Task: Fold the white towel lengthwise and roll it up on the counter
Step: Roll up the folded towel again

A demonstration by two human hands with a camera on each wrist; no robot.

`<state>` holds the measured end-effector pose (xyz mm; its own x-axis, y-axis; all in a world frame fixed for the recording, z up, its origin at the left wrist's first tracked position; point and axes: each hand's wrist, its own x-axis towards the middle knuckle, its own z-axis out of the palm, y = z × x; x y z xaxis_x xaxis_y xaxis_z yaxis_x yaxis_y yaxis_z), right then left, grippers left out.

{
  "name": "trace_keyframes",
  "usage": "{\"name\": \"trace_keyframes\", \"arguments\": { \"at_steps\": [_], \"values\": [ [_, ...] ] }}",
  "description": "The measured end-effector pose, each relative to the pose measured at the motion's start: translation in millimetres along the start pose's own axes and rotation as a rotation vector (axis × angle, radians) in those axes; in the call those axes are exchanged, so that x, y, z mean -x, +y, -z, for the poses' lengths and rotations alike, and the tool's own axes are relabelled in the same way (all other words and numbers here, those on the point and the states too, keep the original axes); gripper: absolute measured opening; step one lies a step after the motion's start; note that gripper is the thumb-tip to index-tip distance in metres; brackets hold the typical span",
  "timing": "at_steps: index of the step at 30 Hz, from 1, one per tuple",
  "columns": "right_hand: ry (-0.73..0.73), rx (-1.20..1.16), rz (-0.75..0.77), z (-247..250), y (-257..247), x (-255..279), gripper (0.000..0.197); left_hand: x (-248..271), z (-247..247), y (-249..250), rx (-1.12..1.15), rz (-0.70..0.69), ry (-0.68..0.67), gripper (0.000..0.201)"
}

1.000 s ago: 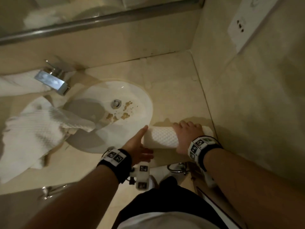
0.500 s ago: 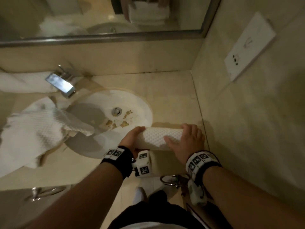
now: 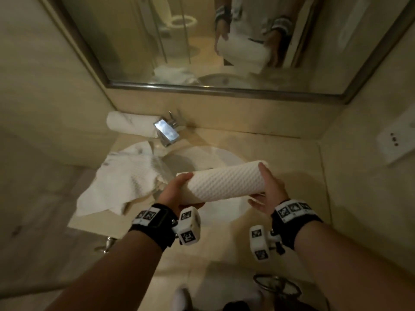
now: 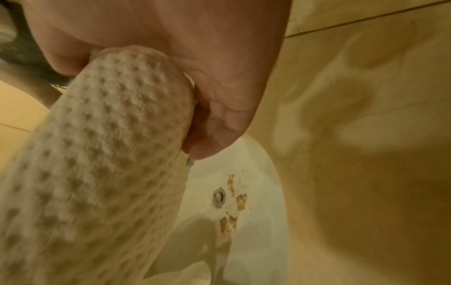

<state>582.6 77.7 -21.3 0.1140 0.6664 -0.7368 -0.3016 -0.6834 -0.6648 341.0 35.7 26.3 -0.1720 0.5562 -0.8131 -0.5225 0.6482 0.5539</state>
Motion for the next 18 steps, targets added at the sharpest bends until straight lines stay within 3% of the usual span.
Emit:
{"name": "trace_keyframes", "arguments": {
  "at_steps": [2, 6, 8, 10, 13, 18],
  "values": [
    [-0.045, 0.027, -0.013, -18.6, -8.7, 11.7, 0.1, 5.7, 18.2, 13.7, 0.015, -0.024, -0.015, 0.035],
    [-0.128, 0.047, 0.016, -58.0, -15.8, 43.0, 0.051, 18.8, 59.1, 43.0, 0.036, -0.05, -0.053, 0.033],
    [-0.117, 0.092, 0.038, -81.4, -11.1, 57.9, 0.039, 28.0, 83.6, 58.8, 0.04, -0.062, -0.058, 0.036],
    [-0.135, 0.114, 0.062, -113.4, -2.3, 76.2, 0.046, 38.2, 113.6, 76.8, 0.021, -0.112, -0.033, 0.031],
    [-0.177, 0.139, 0.116, -166.3, 13.8, 96.3, 0.081, 48.8, 160.7, 104.9, 0.002, -0.218, -0.007, 0.037],
    [-0.178, 0.214, 0.22, -234.6, 30.8, 123.6, 0.048, 61.7, 213.6, 154.5, -0.033, -0.331, 0.073, 0.032]
  ]
}}
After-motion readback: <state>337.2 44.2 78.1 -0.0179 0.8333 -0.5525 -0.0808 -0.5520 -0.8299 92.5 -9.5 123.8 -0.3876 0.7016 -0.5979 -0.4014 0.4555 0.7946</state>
